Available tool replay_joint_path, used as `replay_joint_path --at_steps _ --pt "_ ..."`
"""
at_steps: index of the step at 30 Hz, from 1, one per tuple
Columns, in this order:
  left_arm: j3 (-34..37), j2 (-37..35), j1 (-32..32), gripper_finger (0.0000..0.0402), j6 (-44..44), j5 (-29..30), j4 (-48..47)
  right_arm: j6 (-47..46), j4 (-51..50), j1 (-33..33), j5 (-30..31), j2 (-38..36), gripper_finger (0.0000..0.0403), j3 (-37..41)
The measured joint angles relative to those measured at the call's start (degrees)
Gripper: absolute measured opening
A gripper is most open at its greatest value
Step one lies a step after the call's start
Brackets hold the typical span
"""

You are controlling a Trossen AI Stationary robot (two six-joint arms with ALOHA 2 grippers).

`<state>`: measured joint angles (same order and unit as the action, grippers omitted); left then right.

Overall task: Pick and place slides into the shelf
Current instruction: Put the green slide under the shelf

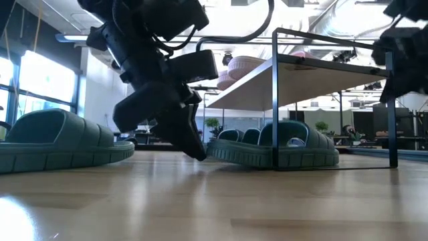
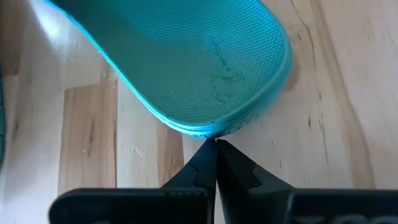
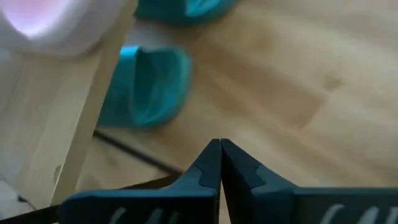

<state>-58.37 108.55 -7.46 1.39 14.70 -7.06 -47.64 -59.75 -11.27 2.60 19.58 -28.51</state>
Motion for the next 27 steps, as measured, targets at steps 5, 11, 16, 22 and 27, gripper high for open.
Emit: replay_joint_path --at_steps 5,11,16,22,27 --pt "0.0 0.0 0.0 0.0 1.9 0.4 0.2 -4.7 10.1 -1.4 -7.7 -1.3 0.0 8.1" --pt "0.0 0.0 0.0 0.0 2.1 1.3 0.2 -6.8 16.9 -8.3 -14.0 -1.3 0.0 12.6" --pt "0.0 0.0 1.0 0.0 3.3 2.8 0.2 -6.3 16.8 -15.6 -19.1 -1.3 0.0 12.6" --pt "0.0 0.0 4.0 0.0 3.3 3.1 1.1 -4.4 16.8 -24.8 -27.5 0.4 0.0 12.6" --pt "0.0 0.0 5.8 0.0 1.7 3.1 1.5 -1.6 18.3 -31.9 -35.4 4.5 0.0 12.6"
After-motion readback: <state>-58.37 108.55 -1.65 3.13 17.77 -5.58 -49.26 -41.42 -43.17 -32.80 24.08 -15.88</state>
